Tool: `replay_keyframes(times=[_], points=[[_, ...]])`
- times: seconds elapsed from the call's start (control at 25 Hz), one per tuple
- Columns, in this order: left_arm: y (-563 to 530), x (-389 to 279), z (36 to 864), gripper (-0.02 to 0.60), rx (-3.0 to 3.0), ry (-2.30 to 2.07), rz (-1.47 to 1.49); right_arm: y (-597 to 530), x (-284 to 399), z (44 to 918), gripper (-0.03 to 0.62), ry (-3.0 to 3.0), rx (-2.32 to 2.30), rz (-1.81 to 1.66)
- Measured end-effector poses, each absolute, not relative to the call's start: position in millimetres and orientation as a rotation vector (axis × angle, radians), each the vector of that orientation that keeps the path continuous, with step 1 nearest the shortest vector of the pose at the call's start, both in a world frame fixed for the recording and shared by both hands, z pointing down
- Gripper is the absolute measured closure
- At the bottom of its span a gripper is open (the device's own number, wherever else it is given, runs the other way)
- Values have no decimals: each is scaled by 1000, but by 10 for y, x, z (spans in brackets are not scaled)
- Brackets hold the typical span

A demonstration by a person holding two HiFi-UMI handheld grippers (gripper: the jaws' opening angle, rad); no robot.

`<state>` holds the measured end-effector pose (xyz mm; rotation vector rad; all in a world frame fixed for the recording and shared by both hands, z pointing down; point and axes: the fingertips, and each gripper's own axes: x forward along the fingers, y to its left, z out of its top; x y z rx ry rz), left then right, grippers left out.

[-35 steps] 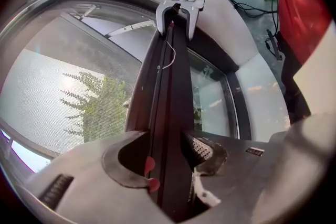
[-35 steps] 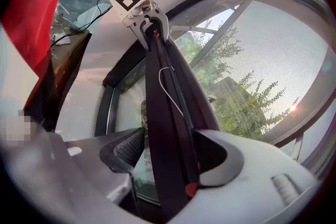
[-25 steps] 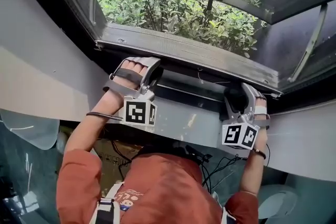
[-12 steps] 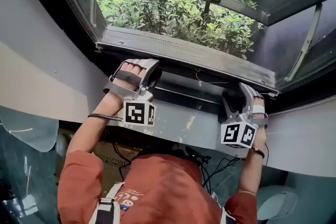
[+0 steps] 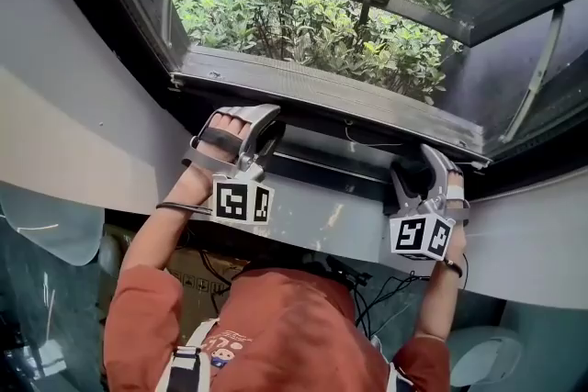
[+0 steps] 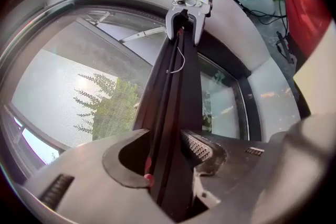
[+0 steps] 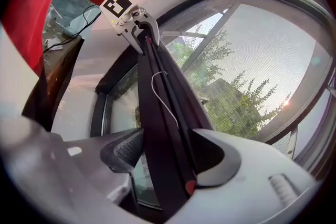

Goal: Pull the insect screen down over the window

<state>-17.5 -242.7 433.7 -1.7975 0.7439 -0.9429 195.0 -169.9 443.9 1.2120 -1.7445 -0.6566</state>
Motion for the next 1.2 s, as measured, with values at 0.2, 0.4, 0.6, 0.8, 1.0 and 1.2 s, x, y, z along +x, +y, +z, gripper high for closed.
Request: replay_keyframes(times=[0.2, 0.4, 0.6, 0.8, 1.0, 1.2], points=[[-2318, -246, 4189, 399, -1903, 855, -809, -1605, 1916, 4369, 298, -1808, 1284, -638], [-2180, -305, 4051, 399, -2076, 1001, -636, -1475, 1864, 4201, 299, -1916, 1413, -594], [-2056, -351, 4004, 399, -2240, 1139, -464, -1333, 1796, 4089, 299, -2017, 1514, -559], [-1947, -452, 4023, 399, -2354, 1283, -298, -1236, 1726, 4039, 299, -2148, 1643, -552], [-1831, -523, 4163, 399, -2546, 1423, -87, -1075, 1597, 4025, 299, -2376, 1874, -445], [-1655, -435, 4459, 399, -2661, 1476, -8, -993, 1455, 4368, 301, -2442, 2016, -260]])
